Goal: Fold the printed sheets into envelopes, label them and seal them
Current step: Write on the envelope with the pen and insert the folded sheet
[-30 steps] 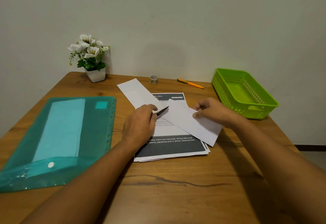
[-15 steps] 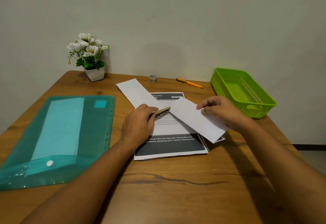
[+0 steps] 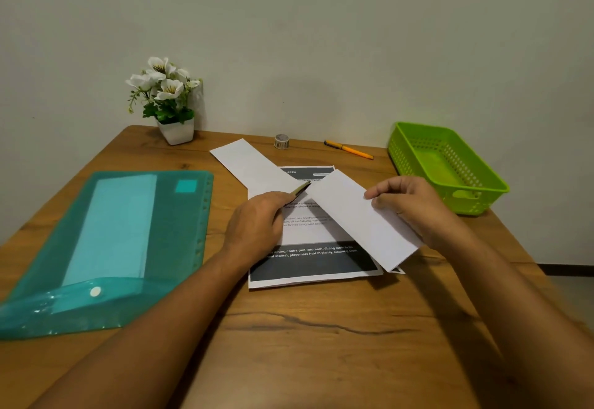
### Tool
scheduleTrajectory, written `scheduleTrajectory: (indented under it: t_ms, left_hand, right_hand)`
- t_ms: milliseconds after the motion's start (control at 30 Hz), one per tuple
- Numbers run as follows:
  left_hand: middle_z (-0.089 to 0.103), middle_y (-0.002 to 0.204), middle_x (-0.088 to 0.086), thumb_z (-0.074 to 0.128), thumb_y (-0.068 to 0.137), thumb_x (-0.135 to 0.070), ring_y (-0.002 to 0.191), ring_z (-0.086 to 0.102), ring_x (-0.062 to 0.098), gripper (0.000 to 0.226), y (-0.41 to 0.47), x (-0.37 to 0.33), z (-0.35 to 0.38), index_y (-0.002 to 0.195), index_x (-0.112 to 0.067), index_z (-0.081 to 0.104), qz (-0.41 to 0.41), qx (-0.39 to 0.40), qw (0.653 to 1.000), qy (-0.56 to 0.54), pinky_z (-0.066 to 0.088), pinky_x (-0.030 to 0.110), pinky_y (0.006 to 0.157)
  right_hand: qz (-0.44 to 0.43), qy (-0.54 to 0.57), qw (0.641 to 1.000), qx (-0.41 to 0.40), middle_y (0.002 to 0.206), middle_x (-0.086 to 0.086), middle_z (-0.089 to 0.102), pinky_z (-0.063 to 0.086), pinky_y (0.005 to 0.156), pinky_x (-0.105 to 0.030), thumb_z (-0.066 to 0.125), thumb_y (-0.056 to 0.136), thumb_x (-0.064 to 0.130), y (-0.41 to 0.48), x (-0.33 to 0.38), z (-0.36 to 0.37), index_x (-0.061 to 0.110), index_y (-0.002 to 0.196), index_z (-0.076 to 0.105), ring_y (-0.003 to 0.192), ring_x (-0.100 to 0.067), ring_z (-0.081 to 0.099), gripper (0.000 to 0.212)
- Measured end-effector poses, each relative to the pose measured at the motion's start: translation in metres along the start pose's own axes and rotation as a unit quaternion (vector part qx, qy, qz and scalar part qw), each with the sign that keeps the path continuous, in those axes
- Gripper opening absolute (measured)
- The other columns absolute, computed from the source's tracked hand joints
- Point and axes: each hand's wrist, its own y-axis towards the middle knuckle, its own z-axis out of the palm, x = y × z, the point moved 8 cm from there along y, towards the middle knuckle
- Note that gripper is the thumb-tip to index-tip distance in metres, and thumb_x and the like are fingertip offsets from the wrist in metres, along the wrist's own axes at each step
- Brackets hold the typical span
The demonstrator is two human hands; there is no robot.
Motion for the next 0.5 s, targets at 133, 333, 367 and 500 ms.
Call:
scheduleTrajectory:
  t_ms: [133,333,367,500]
  left_hand:
    - [0.072,0.128,-0.001,0.054,0.094,-0.005,0.112,0.066,0.023,0.045,-0.001,-0.003,0.002,0.134,-0.020,0.067,0.014,0.012,1.000,-0.006,0.057,0.041,0.088]
    - [0.071,0.129,-0.002,0.055,0.097,-0.011,0.113,0.066,0.022,0.040,0.000,0.000,0.005,0.134,-0.019,0.067,0.014,0.012,1.000,-0.006,0.055,0.037,0.090]
    - [0.071,0.129,-0.002,0.055,0.098,-0.013,0.114,0.066,0.021,0.039,0.000,0.000,0.006,0.134,-0.019,0.067,0.015,0.013,1.000,-0.004,0.055,0.036,0.090]
    - [0.071,0.129,-0.003,0.055,0.100,-0.016,0.114,0.066,0.020,0.036,0.000,0.002,0.007,0.133,-0.021,0.068,0.017,0.009,1.000,0.000,0.055,0.036,0.090]
  right_hand:
    - [-0.002,0.006,1.000,-0.004,0.086,-0.006,0.076,0.047,0.055,-0.024,0.068,0.088,-0.001,-0.005,0.003,0.012,0.012,0.090,0.079,0.069,-0.021,0.066,0.017]
    - [-0.002,-0.003,1.000,-0.002,0.088,-0.008,0.078,0.049,0.063,-0.029,0.068,0.088,-0.001,-0.009,0.002,0.025,0.013,0.089,0.079,0.073,-0.022,0.067,0.018]
    - [-0.001,-0.005,1.000,-0.002,0.088,-0.008,0.078,0.050,0.063,-0.029,0.068,0.088,-0.001,-0.010,0.002,0.026,0.014,0.089,0.078,0.073,-0.022,0.067,0.018]
    - [-0.004,-0.010,1.000,-0.002,0.089,-0.007,0.077,0.050,0.065,-0.031,0.068,0.088,-0.001,-0.011,0.002,0.029,0.014,0.088,0.078,0.074,-0.021,0.066,0.018]
